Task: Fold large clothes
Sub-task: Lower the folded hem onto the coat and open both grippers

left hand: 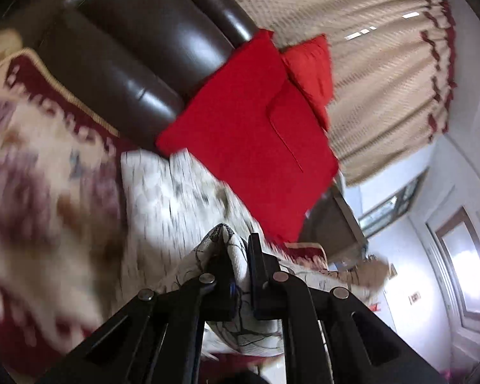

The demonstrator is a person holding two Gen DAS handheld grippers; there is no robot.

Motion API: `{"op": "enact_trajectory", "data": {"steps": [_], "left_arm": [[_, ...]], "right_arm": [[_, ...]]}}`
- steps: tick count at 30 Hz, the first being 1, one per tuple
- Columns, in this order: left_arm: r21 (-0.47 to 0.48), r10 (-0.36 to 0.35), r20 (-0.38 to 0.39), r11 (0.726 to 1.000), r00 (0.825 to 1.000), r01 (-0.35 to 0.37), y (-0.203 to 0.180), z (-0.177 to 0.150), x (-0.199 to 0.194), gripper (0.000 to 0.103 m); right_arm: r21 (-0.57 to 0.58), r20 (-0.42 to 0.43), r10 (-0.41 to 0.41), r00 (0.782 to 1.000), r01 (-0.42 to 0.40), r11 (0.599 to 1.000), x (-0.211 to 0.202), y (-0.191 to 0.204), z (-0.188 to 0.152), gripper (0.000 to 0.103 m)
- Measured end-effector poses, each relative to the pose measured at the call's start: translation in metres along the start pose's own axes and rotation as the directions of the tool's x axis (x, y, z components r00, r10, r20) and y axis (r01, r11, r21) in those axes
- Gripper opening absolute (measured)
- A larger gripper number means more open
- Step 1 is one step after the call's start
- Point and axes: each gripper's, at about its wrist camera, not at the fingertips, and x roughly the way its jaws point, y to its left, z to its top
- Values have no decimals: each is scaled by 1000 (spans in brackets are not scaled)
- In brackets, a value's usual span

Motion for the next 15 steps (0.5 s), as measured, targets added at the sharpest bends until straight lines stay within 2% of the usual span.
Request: {"op": "enact_trajectory", "data": {"steps": [3,4,5,6,7,8,9,10,12,13,14,15], "left_arm": [[-73,105,-29,992,994,-107,34,49,52,10],[-92,162,-53,982,985,-166,48,58,71,12],[-131,245,-100,957,964,-257,70,64,95,15],[-164,276,-133,941,952,-296,83,64,107,17],[-205,298,-169,922,940,-329,100,60,122,22],[-216,314,-177,912,933,-348,108,57,129,23],[-225,323,-165,907,932,-355,116,52,132,23],[-241,304,-142,912,942,-331,120,49,129,24],[-283,232,-93,926,968,-249,126,45,118,30],[-304,198,-52,931,979,-204,127,44,108,38],[-309,193,-8,933,981,-186,126,44,98,54],[-316,201,56,933,978,-173,122,45,84,64]], "right_arm": [[71,57,-32,998,28,997,31,-20,46,9],[136,65,-47,997,38,990,49,-37,62,10],[172,69,-65,995,53,984,59,-45,68,14],[206,66,-92,994,77,976,71,-57,74,18],[256,57,-124,991,105,961,82,-72,77,24],[321,50,-142,989,119,940,89,-87,77,48],[380,49,-155,987,125,916,93,-100,74,82],[426,74,-170,983,123,896,91,-111,70,87],[432,133,-178,975,105,896,79,-122,64,88],[420,154,-182,971,103,902,70,-122,62,88],[405,173,-189,967,105,908,63,-120,60,88],[385,186,-192,964,108,916,56,-116,58,88]]}}
